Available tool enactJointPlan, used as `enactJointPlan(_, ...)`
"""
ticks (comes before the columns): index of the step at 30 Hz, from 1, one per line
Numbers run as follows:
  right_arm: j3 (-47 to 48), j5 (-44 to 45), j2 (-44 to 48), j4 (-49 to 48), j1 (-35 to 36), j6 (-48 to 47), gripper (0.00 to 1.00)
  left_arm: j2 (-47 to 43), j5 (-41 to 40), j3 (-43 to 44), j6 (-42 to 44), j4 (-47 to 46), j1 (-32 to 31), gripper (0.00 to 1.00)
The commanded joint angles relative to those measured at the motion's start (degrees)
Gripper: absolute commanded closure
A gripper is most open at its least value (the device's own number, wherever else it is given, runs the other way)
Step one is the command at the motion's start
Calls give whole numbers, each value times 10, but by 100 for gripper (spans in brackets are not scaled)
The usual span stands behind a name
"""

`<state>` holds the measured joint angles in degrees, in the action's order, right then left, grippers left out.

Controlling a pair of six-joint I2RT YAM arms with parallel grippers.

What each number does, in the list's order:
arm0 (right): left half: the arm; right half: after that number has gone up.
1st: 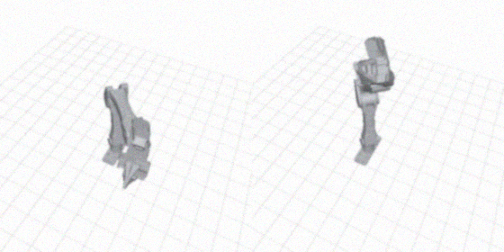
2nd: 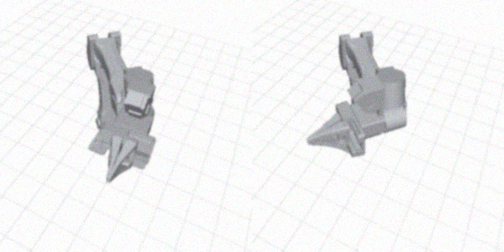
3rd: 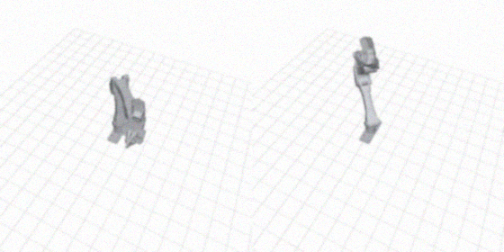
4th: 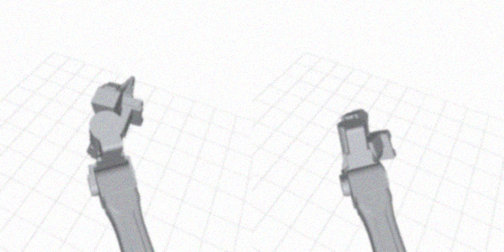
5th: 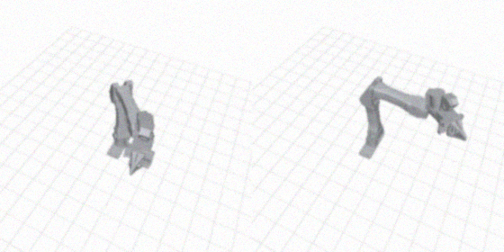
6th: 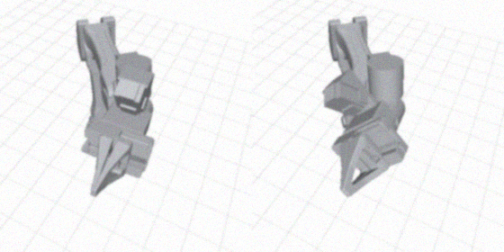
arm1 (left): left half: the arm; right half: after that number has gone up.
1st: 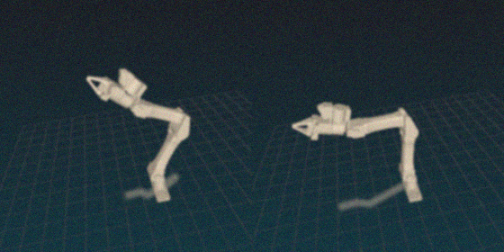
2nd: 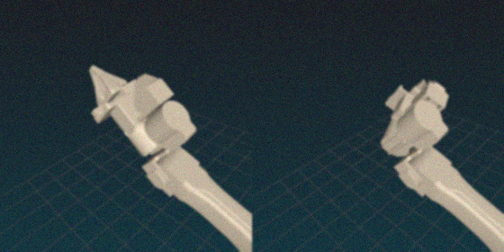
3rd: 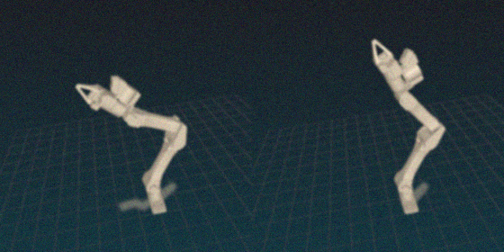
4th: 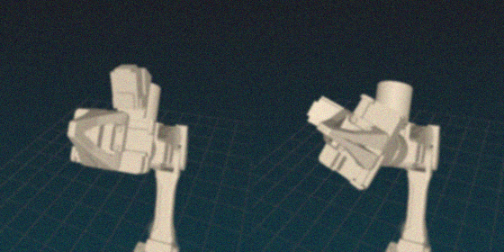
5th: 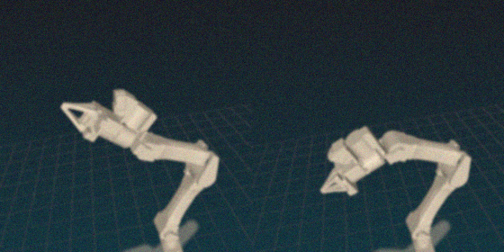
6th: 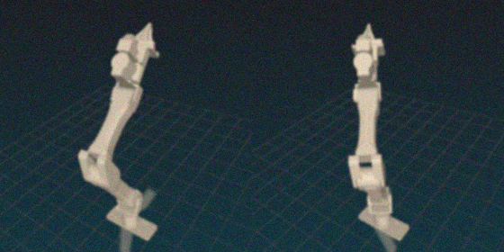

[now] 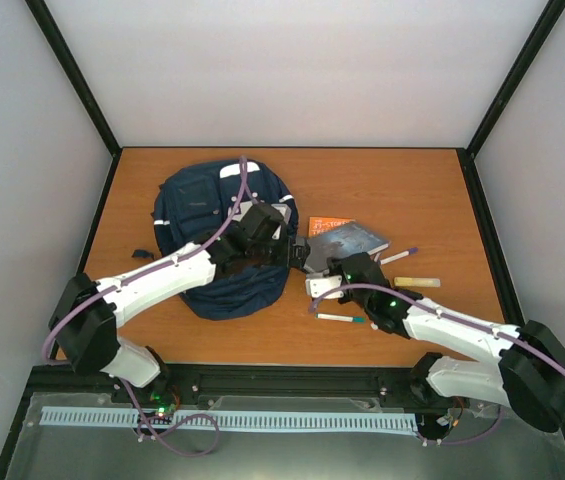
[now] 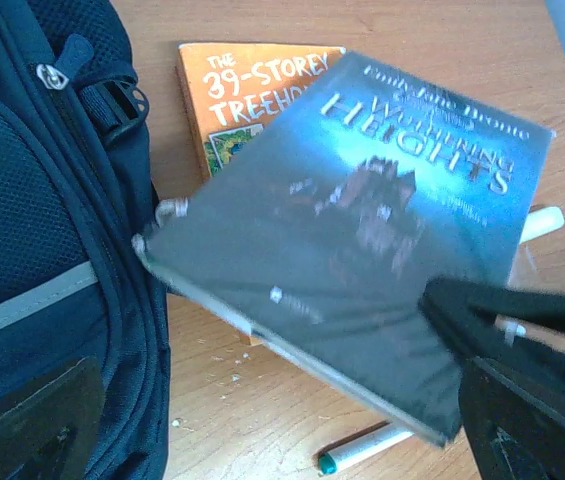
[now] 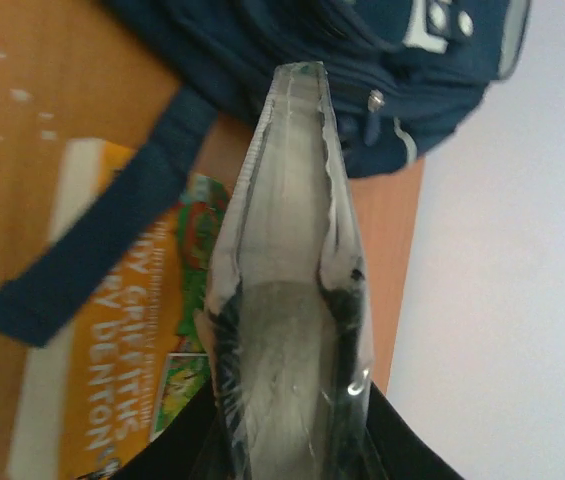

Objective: Pack the student bag
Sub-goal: Pick up the book from the center of the board.

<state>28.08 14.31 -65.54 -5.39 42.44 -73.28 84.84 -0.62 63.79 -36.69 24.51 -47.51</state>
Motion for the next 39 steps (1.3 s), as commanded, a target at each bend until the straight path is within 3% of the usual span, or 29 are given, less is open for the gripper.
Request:
enactJointPlan(1, -12, 10, 40, 26, 54, -31, 97, -19, -17, 5, -4, 11, 8, 0)
enactJointPlan(9, -74, -57, 31, 151, 89, -71, 89, -2, -17, 8, -19, 24, 19, 0)
enactJointPlan(13, -96, -69, 38, 204, 89, -90, 69, 17, 7, 11, -10, 21, 19, 0)
enactJointPlan(19, -86, -93, 55, 259, 88, -5, 39, 74, 45, 39, 8, 21, 20, 0)
enactJointPlan(28, -64, -104, 120, 322, 67, 95, 31, 172, 81, 121, 58, 60, 23, 2)
enactJointPlan(39, 24, -209, 145, 399, -82, 198, 29, 240, 157, 169, 88, 70, 35, 6)
